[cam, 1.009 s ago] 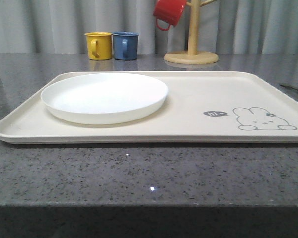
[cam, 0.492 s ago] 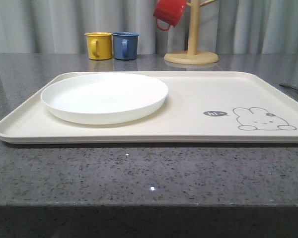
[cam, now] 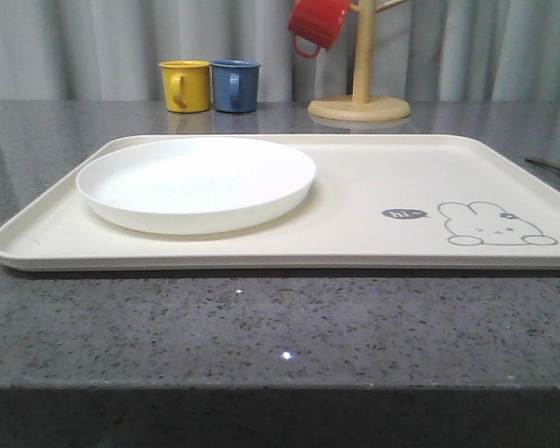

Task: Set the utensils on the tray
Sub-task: 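Release the plate and withdraw the left gripper, then grasp the steel fork on the table with the right gripper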

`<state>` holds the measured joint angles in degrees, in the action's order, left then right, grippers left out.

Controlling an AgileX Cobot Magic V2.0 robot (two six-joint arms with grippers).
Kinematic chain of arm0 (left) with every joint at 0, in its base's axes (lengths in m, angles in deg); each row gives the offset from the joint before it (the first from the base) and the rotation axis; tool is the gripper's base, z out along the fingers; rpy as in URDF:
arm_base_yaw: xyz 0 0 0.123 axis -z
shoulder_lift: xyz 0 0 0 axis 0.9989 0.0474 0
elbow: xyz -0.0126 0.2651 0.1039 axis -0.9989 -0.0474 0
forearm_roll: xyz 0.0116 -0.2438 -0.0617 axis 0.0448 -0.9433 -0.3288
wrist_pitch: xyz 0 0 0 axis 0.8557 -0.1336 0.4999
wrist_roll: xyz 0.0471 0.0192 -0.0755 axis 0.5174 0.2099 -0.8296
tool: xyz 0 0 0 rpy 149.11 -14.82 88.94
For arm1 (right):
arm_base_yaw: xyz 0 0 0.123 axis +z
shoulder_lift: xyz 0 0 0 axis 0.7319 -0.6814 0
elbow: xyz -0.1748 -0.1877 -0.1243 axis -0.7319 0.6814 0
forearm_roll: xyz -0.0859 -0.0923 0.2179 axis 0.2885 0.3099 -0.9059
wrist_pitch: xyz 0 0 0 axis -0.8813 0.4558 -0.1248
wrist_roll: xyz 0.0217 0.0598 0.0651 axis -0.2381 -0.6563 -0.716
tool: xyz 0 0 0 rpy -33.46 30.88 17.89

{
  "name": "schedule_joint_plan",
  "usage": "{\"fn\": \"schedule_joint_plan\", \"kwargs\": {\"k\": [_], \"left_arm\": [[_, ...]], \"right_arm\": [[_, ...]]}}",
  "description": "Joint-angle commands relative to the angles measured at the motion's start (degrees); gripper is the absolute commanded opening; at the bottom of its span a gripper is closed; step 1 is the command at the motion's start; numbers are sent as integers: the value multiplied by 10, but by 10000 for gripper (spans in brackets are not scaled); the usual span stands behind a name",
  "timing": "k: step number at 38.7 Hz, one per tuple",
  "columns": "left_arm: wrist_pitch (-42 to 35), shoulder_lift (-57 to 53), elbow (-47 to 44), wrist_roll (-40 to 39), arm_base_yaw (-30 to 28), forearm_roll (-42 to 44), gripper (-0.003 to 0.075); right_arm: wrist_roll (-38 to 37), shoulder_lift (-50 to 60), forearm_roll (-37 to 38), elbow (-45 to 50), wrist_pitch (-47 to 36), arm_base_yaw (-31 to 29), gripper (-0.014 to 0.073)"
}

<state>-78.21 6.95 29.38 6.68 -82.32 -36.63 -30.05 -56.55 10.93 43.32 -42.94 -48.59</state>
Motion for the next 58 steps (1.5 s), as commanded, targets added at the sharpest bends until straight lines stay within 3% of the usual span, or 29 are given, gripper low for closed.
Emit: {"fn": "schedule_joint_plan", "kwargs": {"k": [1,11,34,51,58], "left_arm": [[-50,3,15,-5,-2,-6,-18],[-50,3,15,-5,-2,-6,-18],[-50,3,15,-5,-2,-6,-18],[-50,3,15,-5,-2,-6,-18],[-50,3,15,-5,-2,-6,-18]], "right_arm": [[3,-24,-3,-28,-33,-3,635],[3,-202,0,-137,47,-3,375],[52,-584,-1,-357,231,18,371],[52,-690,-1,-386,251,21,360],[52,-699,-1,-386,261,21,246]]}}
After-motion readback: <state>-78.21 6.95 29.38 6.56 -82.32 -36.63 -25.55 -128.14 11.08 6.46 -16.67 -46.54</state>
